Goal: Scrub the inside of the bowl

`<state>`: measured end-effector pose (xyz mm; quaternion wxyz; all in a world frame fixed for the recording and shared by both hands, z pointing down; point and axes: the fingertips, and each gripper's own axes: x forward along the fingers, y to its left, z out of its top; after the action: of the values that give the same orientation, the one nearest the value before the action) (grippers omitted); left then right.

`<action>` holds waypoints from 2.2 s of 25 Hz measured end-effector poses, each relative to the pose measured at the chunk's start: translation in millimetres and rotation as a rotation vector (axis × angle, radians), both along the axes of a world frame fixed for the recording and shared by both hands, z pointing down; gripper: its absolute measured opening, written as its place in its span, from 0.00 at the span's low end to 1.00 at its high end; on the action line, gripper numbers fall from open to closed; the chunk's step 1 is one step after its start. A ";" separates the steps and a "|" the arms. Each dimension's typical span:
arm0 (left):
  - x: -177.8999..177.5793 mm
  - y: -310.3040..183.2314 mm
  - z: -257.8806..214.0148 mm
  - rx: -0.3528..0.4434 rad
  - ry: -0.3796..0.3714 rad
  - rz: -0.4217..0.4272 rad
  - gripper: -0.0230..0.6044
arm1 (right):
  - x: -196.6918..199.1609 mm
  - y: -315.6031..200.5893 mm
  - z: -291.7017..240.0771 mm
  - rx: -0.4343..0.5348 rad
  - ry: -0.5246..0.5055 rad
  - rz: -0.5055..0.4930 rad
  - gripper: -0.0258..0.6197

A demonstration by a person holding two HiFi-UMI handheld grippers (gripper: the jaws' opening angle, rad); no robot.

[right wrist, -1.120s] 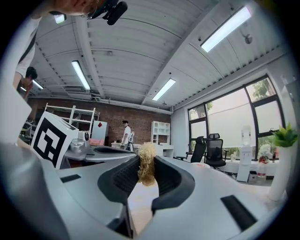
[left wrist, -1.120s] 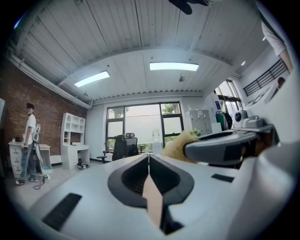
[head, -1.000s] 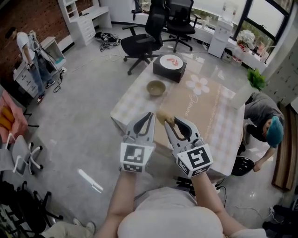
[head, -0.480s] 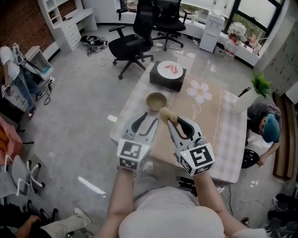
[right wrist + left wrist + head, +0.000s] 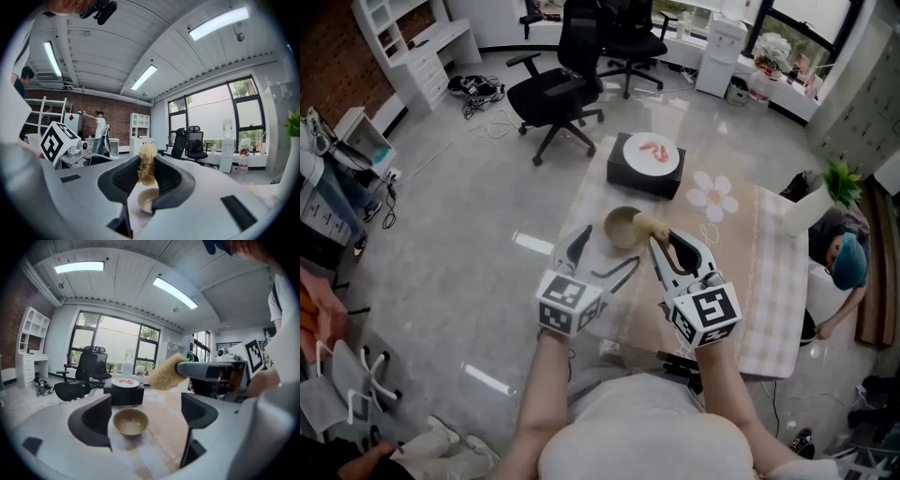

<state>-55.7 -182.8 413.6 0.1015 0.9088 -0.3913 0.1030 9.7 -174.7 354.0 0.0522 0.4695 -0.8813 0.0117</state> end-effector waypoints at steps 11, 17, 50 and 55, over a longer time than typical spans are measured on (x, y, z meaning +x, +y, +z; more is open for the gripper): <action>7.6 -39.0 59.5 -0.102 -0.119 0.119 0.73 | 11.9 -47.5 30.4 -0.070 0.005 0.075 0.18; 17.6 -43.1 101.7 -0.161 -0.273 0.177 0.73 | 16.5 -65.1 53.6 -0.134 0.025 0.058 0.18; 23.4 -67.1 151.1 -0.286 -0.462 0.270 0.73 | -1.8 -107.7 58.1 -0.247 0.176 -0.230 0.18; 24.3 -67.1 151.1 -0.288 -0.462 0.269 0.73 | -21.0 -122.3 67.5 -0.292 0.193 -0.311 0.18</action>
<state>-31.5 -249.9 564.7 0.1230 0.8813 -0.2614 0.3740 -11.3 -297.0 421.5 0.2046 0.3143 -0.9230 0.0860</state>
